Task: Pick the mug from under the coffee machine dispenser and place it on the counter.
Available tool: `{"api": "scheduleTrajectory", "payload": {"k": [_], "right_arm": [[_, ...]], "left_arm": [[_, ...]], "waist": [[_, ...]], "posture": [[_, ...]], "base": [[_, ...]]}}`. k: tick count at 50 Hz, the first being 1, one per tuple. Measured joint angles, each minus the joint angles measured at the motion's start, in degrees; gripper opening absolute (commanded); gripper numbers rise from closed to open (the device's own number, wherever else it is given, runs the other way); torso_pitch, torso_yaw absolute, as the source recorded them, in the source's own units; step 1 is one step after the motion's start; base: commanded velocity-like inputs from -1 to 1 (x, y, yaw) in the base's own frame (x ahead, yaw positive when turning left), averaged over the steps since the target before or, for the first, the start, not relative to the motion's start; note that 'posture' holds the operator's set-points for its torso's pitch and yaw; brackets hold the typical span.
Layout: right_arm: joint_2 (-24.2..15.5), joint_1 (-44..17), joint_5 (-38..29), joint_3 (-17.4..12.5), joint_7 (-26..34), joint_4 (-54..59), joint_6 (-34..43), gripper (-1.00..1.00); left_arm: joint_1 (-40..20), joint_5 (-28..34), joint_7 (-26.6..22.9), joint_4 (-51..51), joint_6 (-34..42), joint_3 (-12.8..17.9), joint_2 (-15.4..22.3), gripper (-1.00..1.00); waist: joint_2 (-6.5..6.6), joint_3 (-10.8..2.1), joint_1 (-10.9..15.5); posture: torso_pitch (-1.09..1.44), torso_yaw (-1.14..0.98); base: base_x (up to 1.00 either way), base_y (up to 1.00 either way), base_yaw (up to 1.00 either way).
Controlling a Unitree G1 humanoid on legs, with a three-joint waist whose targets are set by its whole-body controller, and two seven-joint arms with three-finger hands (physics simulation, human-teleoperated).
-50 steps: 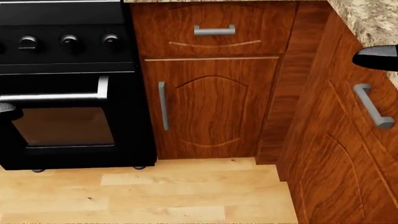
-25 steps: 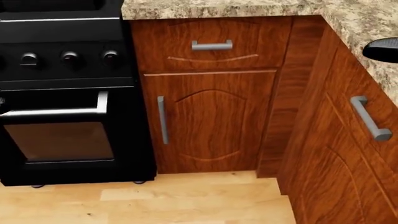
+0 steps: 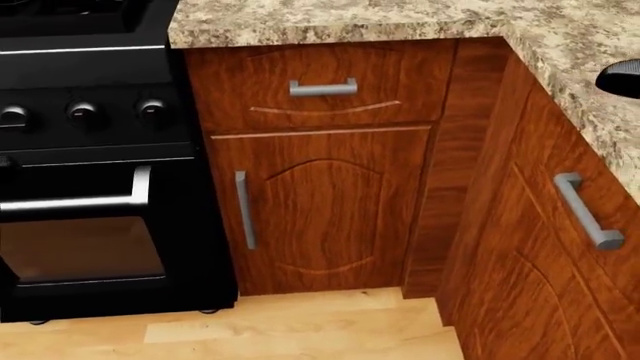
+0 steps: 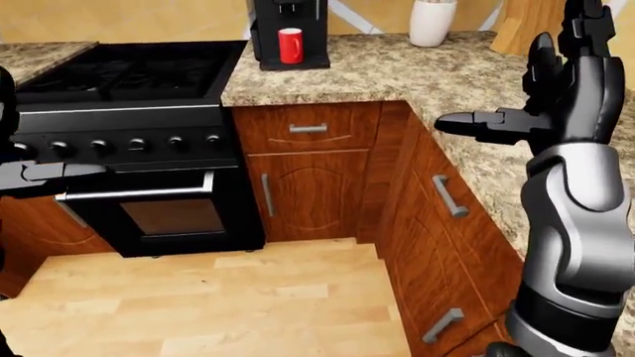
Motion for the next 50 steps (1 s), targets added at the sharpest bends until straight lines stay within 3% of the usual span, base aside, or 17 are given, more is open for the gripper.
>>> {"api": "scheduleTrajectory", "payload": {"k": [2, 5, 8, 10, 12, 15, 17, 21, 24, 25, 28, 30, 35, 37, 43, 47, 50], "right_arm": [[-0.1, 0.0, -0.1, 0.1, -0.2, 0.3, 0.5, 1.00], [-0.3, -0.6, 0.1, 0.2, -0.1, -0.5, 0.3, 1.00], [-0.6, -0.9, 0.4, 0.2, 0.0, -0.8, -0.1, 1.00], [-0.8, -1.2, 0.5, 0.2, 0.0, -0.7, 0.0, 1.00], [0.0, -0.7, 0.6, 0.8, 0.0, -0.9, 0.0, 1.00], [0.0, -0.5, 1.0, 2.0, 0.4, 0.1, 0.8, 1.00], [-0.2, -0.7, 1.1, 1.6, 0.4, 0.3, 1.0, 1.00], [-0.7, -1.2, 1.0, 0.8, 0.1, -0.8, 0.3, 1.00], [-1.0, -1.5, 1.1, 0.6, 0.1, -1.1, 0.0, 1.00], [-1.1, -1.2, 1.1, 0.3, 0.1, -0.9, -0.1, 1.00], [-1.1, -0.6, 0.9, -0.3, -0.3, 0.0, 0.6, 1.00], [-1.2, -0.8, 0.9, -0.2, -0.4, 0.1, 1.0, 1.00], [-1.5, -1.1, 1.2, -0.1, -0.3, -0.5, 0.7, 1.00], [-1.6, -1.2, 1.2, 0.0, -0.2, -0.5, 0.6, 1.00], [-0.8, -0.8, 1.6, 1.7, 0.4, -0.1, 1.1, 1.00], [-1.3, -1.3, 1.3, 0.7, 0.3, -0.5, 0.6, 1.00], [-1.6, -1.5, 1.2, 0.4, 0.2, -1.0, 0.0, 1.00]], "left_arm": [[0.0, -0.3, -0.2, 0.2, 0.5, 0.1, 0.2, 1.00], [-0.2, -0.3, -0.1, 0.1, 0.3, 0.9, 0.6, 1.00], [-0.4, -0.2, 0.2, -0.4, 0.1, 1.2, 0.8, 1.00], [-0.5, -0.3, 0.2, -0.6, 0.1, 1.4, 1.1, 1.00], [-0.3, -0.3, 0.3, 0.0, 0.2, 1.9, 1.2, 1.00], [0.3, -0.1, 0.6, 0.9, 0.9, 2.1, 1.1, 1.00], [0.0, -0.1, 0.7, 0.7, 0.9, 1.9, 1.2, 1.00], [-0.3, -0.2, 0.6, -0.1, 0.5, 2.0, 1.5, 1.00], [-0.7, -0.3, 0.7, -0.1, 0.4, 2.1, 1.7, 1.00], [-0.7, -0.4, 0.7, -0.3, 0.3, 1.8, 1.2, 1.00], [-0.5, -0.8, 0.4, 0.1, 0.8, 0.6, 1.1, 1.00], [-0.6, -1.0, 0.4, 0.3, 1.2, 0.7, 1.2, 1.00], [-1.1, -0.8, 0.7, -0.6, 0.7, 1.3, 1.8, 1.00], [-1.1, -0.7, 0.6, -0.8, 0.5, 1.4, 1.9, 1.00], [-0.3, -0.2, 0.9, 0.7, 1.3, 2.3, 1.9, 1.00], [-0.6, -0.3, 0.9, -0.1, 0.8, 2.3, 2.1, 1.00], [-0.9, -0.3, 0.7, -0.3, 0.4, 2.4, 2.2, 1.00]], "waist": [[-0.06, -0.35, -0.3], [1.46, -0.24, 0.1], [3.61, -0.09, -0.1], [5.93, -0.67, -0.2], [5.14, -0.55, 0.6], [5.05, -0.80, 1.0], [4.14, -1.00, 0.9], [1.59, -0.90, 0.9], [-1.52, -1.35, 0.9], [-0.83, -1.24, 0.4], [-0.78, -0.88, -0.2], [-0.01, -0.94, 0.0], [3.63, -0.31, 0.0], [5.86, -0.71, -0.1], [4.22, -0.88, 0.9], [1.62, -0.77, 0.9], [-1.18, -1.20, 0.9]], "posture": [[0.00, 0.00], [0.00, 0.00], [0.00, 0.00], [0.00, 0.00], [0.00, 0.00], [0.00, 0.00], [0.00, 0.00], [0.00, 0.00], [0.00, 0.00], [0.00, 0.00], [0.00, 0.00], [0.00, 0.00], [0.00, 0.00], [0.00, 0.00], [0.00, 0.00], [0.00, 0.00], [0.00, 0.00]], "base": [[0.13, 0.00, 0.00], [0.10, 0.00, 0.00], [0.09, 0.00, 0.00], [0.07, 0.00, 0.00], [0.07, 0.00, 0.00], [0.08, 0.00, 0.00], [0.07, 0.00, 0.00], [0.08, 0.00, 0.00], [0.07, 0.00, 0.00], [0.07, 0.00, 0.00], [0.07, 0.00, 0.00], [0.07, 0.00, 0.00], [0.07, 0.00, 0.00], [0.07, 0.00, 0.00], [0.07, 0.00, 0.00], [0.08, 0.00, 0.00], [0.08, 0.00, 0.00]]}}
